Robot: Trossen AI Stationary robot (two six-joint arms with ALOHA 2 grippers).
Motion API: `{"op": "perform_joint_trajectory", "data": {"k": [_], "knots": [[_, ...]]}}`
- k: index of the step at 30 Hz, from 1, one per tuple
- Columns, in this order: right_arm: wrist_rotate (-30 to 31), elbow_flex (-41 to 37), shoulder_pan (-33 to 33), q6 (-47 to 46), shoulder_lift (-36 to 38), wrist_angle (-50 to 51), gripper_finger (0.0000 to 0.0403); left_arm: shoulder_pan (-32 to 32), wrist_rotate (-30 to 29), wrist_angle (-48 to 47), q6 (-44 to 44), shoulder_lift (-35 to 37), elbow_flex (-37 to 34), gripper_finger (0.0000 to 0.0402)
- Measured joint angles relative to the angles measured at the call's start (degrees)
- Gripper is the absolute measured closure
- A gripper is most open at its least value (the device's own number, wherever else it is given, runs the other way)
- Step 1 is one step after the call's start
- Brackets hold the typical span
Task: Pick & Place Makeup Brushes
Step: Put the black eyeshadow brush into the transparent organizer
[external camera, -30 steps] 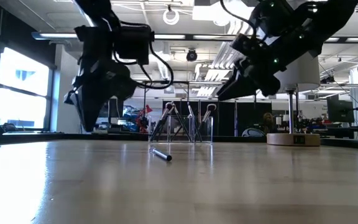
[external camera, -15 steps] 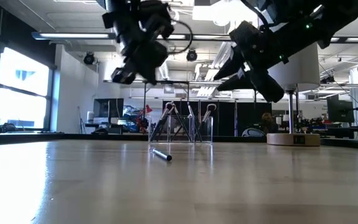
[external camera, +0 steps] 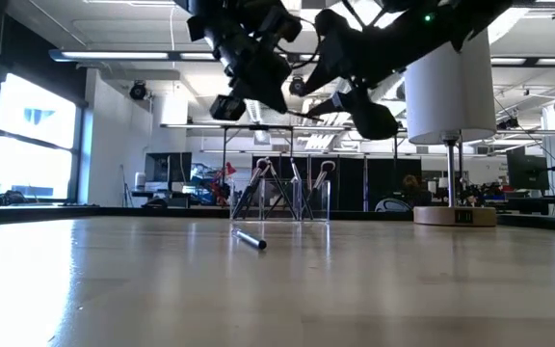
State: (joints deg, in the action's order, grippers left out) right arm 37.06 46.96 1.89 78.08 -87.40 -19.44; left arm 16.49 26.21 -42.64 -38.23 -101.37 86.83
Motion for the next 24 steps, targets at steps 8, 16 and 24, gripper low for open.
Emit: {"op": "perform_joint_trajectory", "data": {"k": [8,16,24], "knots": [[1.6,0.0,0.5,-1.0,-1.0,2.7,0.0250,0.0,-0.8,-0.8,-0.1,-0.3,-0.2,0.0401],[-0.3,0.0,0.4,-1.1,-1.0,4.1,0.0259,0.0,0.8,-0.8,0.5,-0.3,-0.2,0.0401],[0.4,0.0,0.4,-2.6,-1.0,4.1,0.0295,0.0,5.4,-0.8,4.6,-0.3,-0.2,0.0401]]}}
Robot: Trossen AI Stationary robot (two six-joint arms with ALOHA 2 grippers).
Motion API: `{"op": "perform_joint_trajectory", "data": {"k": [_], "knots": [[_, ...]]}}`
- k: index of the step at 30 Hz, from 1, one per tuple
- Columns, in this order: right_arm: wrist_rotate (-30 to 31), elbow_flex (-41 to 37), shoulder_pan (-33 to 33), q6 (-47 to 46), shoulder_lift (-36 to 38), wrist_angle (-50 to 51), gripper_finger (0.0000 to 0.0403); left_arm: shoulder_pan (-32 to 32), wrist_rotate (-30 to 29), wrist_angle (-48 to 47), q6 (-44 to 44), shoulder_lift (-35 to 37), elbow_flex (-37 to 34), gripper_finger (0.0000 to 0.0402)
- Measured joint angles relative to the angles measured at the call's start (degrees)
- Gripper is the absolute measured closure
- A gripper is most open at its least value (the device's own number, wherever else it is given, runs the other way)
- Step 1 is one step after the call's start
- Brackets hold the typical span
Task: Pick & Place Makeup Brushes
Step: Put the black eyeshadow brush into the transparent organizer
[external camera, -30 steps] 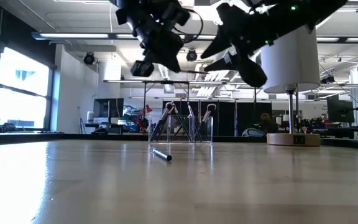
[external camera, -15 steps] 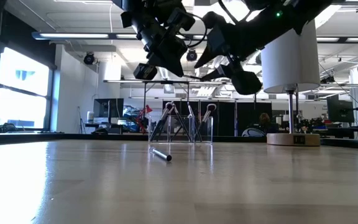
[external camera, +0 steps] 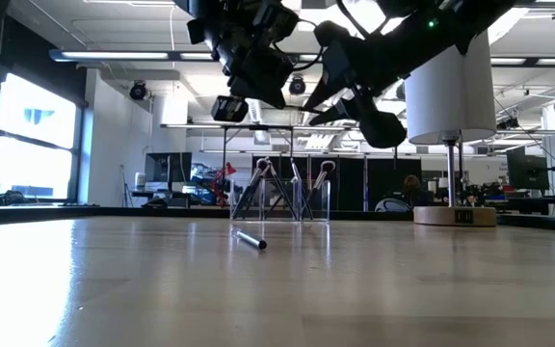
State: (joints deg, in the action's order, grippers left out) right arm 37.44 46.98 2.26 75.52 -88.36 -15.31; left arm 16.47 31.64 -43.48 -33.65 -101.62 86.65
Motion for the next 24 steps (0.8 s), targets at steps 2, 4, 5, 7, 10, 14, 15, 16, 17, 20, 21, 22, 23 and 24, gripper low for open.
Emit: {"op": "perform_joint_trajectory", "data": {"k": [2,4,5,7,10,14,15,16,17,20,21,22,23,24], "knots": [[0.2,0.0,0.0,-1.3,0.0,0.0,0.0301,0.0,-0.3,0.0,0.0,0.0,0.0,0.0401],[0.1,0.0,0.0,-1.5,0.0,0.0,0.0307,0.0,0.0,0.1,0.0,0.0,0.0,0.0401],[-0.2,0.0,0.0,-1.5,0.0,0.0,0.0310,0.0,0.7,0.3,0.3,0.0,0.0,0.0401],[-0.3,0.0,0.0,-1.6,0.0,0.1,0.0320,0.0,1.3,0.4,0.5,0.0,0.0,0.0401],[-0.3,0.0,0.0,-1.6,0.0,0.2,0.0347,-0.4,1.1,0.5,0.5,0.0,0.0,0.0401],[-0.3,0.0,0.0,-3.6,0.0,1.5,0.0392,-0.4,1.3,1.0,0.7,0.0,0.0,0.0401],[-0.3,0.0,0.0,-4.1,0.0,1.9,0.0393,-0.4,1.3,1.3,0.8,0.0,0.0,0.0401],[-0.2,0.0,0.0,-4.8,0.0,2.4,0.0390,-0.4,1.1,1.5,0.8,0.0,0.0,0.0401],[-0.3,0.0,0.0,-5.3,0.0,2.6,0.0387,-0.4,0.9,1.6,0.8,0.0,0.0,0.0400],[-0.3,0.0,0.0,-6.5,0.0,3.0,0.0391,-0.4,-0.2,1.6,0.5,0.0,0.0,0.0395],[-0.3,0.0,0.0,-6.5,0.0,3.0,0.0394,-0.4,-0.6,1.6,0.5,0.0,0.0,0.0391],[-0.3,0.0,0.0,-6.5,0.0,3.2,0.0395,-0.4,-0.8,1.7,0.5,0.0,0.0,0.0386],[-0.4,0.0,0.0,-6.7,0.0,3.4,0.0394,-0.4,-1.0,1.8,0.5,0.1,0.0,0.0380],[-0.4,0.0,0.0,-7.5,0.0,3.7,0.0391,-0.3,-1.1,1.8,0.5,0.1,0.0,0.0374]]}}
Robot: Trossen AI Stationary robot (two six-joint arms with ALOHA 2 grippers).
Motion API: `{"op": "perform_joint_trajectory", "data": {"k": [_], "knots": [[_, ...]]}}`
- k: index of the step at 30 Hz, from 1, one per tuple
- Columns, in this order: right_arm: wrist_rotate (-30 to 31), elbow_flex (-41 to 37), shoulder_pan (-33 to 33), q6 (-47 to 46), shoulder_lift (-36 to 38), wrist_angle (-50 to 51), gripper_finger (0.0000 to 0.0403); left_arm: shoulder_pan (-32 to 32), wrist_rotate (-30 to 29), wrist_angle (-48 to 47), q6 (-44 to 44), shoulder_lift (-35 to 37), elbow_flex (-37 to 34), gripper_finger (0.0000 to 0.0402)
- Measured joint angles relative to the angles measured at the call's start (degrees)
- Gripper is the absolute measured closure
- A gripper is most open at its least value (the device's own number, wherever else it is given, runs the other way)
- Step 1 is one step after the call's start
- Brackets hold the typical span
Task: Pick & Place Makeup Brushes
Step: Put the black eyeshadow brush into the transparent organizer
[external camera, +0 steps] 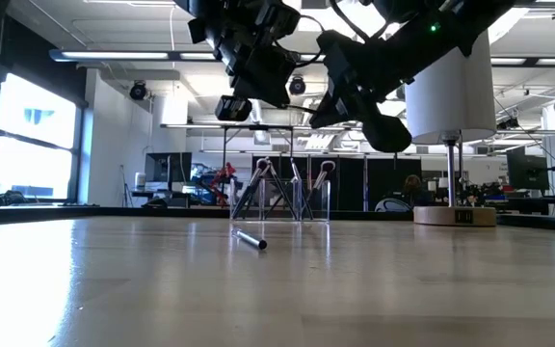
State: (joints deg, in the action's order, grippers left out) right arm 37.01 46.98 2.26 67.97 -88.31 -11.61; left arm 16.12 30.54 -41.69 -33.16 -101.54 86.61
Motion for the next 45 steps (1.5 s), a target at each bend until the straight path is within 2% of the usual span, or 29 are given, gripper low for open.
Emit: {"op": "perform_joint_trajectory", "data": {"k": [5,9,11,13,16,18,20,23,26,29,32,36,40,45], "knots": [[0.0,0.0,0.0,-7.5,0.0,3.0,0.0393,0.1,-1.9,0.4,2.6,0.0,0.0,0.0335],[2.0,0.0,-0.1,-22.5,0.0,6.6,0.0391,2.6,-5.9,-2.0,8.2,0.5,0.0,0.0313],[2.7,0.0,-0.3,-33.3,0.0,9.4,0.0388,4.8,-7.1,-4.7,9.7,1.7,0.0,0.0309],[1.9,0.0,-0.8,-48.3,0.0,12.1,0.0392,6.9,-8.5,-7.9,12.0,3.1,0.0,0.0308],[-4.7,0.0,-2.3,-73.9,-0.1,12.4,0.0395,8.7,-13.2,-14.1,17.5,5.8,0.0,0.0308],[-8.9,0.0,-3.3,-83.0,-1.0,7.5,0.0393,8.7,-17.0,-15.5,21.3,7.7,-0.5,0.0308],[-11.8,0.0,-4.2,-84.6,-2.9,-1.3,0.0395,8.7,-19.0,-15.3,23.9,11.3,-3.8,0.0308],[-15.6,0.1,-6.4,-85.0,-8.1,-19.8,0.0396,8.7,-19.1,-8.5,25.9,17.6,-11.4,0.0308],[-12.8,0.8,-9.6,-87.9,-14.2,-35.2,0.0396,9.5,-18.9,-3.2,25.9,24.9,-22.0,0.0308],[-8.8,2.3,-13.6,-88.6,-18.6,-44.0,0.0396,10.1,-18.1,2.9,25.4,31.8,-31.8,0.0308],[-10.1,5.0,-17.3,-87.8,-21.5,-45.7,0.0396,11.5,-16.2,6.4,25.4,38.3,-39.4,0.0308],[-14.5,10.8,-21.1,-85.7,-24.9,-42.8,0.0396,13.9,-15.9,10.3,25.3,43.4,-45.4,0.0308],[-16.2,15.2,-22.7,-84.8,-27.1,-33.3,0.0395,16.5,-15.9,12.6,26.0,45.1,-46.7,0.0308],[-12.2,15.4,-22.5,-84.4,-26.6,-25.6,0.0385,18.9,-13.5,12.0,29.4,45.1,-46.8,0.0308]]}}
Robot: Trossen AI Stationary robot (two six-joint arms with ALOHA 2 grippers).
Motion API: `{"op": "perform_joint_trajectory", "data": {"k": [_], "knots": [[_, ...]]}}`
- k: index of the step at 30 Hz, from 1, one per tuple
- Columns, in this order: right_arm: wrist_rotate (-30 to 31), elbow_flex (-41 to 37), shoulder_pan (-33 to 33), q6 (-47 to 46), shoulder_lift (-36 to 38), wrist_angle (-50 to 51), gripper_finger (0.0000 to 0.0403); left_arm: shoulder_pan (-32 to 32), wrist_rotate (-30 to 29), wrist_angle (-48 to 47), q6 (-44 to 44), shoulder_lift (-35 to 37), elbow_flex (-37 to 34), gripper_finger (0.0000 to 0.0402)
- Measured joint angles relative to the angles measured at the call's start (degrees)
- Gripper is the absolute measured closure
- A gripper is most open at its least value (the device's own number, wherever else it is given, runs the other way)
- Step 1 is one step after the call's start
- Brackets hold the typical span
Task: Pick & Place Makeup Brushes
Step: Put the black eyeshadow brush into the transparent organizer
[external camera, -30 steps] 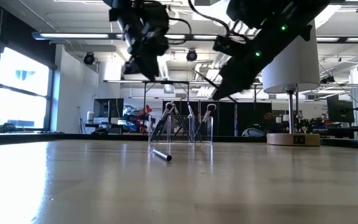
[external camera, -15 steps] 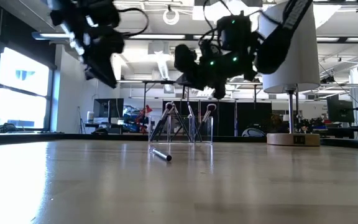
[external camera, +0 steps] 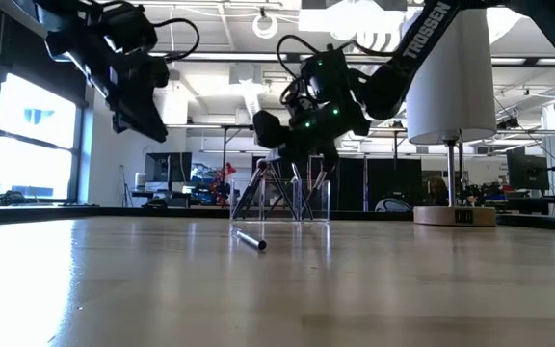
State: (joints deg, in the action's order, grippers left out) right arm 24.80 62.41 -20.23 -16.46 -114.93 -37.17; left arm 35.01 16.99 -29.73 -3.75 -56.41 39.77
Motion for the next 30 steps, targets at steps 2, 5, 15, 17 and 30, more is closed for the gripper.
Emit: {"op": "perform_joint_trajectory", "data": {"k": [2,5,15,17,30], "knots": [[0.0,-0.3,0.0,0.2,0.1,-0.4,0.0374,0.3,0.8,-0.2,1.9,0.0,0.0,0.0308],[0.1,-0.4,0.0,0.2,0.1,-0.3,0.0354,0.4,0.8,0.4,3.9,0.0,0.0,0.0308],[-2.9,-0.4,0.1,2.4,9.3,8.0,0.0299,0.3,-7.0,1.7,8.9,0.0,0.0,0.0308],[-3.5,-0.4,0.5,0.7,13.9,12.9,0.0301,0.3,-8.3,2.3,9.7,0.0,0.0,0.0308],[-1.5,2.1,10.8,-26.3,35.7,58.9,0.0390,-1.9,-11.3,5.7,13.7,1.5,0.0,0.0323]]}}
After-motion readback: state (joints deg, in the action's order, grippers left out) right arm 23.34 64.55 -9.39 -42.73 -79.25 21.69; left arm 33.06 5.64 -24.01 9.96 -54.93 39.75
